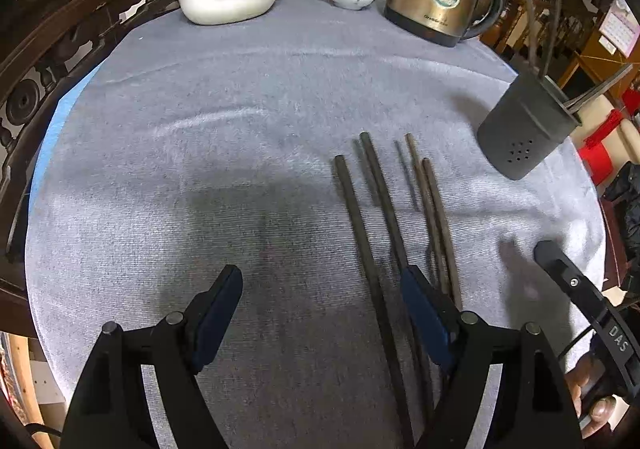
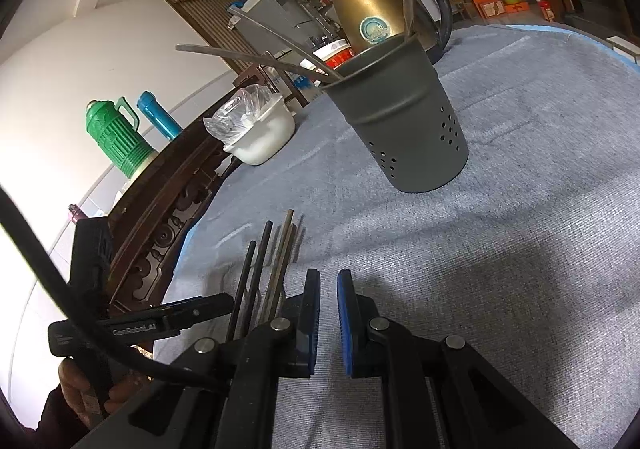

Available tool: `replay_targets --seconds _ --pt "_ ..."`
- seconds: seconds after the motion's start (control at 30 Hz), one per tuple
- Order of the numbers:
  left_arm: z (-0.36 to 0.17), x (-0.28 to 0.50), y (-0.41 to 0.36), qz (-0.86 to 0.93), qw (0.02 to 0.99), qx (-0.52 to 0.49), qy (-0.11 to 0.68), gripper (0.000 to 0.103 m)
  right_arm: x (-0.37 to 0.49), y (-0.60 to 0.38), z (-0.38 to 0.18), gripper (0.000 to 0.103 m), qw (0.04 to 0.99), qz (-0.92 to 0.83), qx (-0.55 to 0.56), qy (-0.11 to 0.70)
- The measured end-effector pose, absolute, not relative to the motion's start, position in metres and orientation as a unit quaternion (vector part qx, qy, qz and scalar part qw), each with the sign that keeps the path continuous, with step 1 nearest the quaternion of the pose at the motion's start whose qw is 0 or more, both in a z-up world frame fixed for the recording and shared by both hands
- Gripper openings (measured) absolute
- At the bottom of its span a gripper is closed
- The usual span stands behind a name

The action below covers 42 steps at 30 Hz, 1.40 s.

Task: Organize utensils
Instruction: 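Move the left gripper over the loose dark chopsticks on the cloth, then lower the left gripper and pinch one dark chopstick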

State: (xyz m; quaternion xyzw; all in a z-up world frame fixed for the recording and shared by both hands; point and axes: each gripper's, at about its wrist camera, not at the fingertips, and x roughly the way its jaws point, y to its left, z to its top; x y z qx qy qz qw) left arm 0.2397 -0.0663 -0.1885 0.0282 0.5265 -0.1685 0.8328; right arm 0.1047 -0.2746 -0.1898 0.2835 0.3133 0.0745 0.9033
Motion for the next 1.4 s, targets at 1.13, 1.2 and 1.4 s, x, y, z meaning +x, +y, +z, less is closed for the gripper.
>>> replay_targets --seconds 1.13,1.2,1.4 --pt "-0.186 0.237 -0.069 -0.204 0.838 0.08 0.499 0.044 0.137 -0.212 -0.179 0.039 0.903 0.094 0.179 0.38" --pt "-0.187 0.24 -0.063 -0.213 0.836 0.071 0.5 0.042 0.144 -0.204 -0.18 0.034 0.898 0.09 0.168 0.396" --pt "-0.187 0.247 -0.047 -0.235 0.83 0.049 0.504 0.037 0.163 -0.187 -0.185 0.019 0.885 0.069 0.146 0.436"
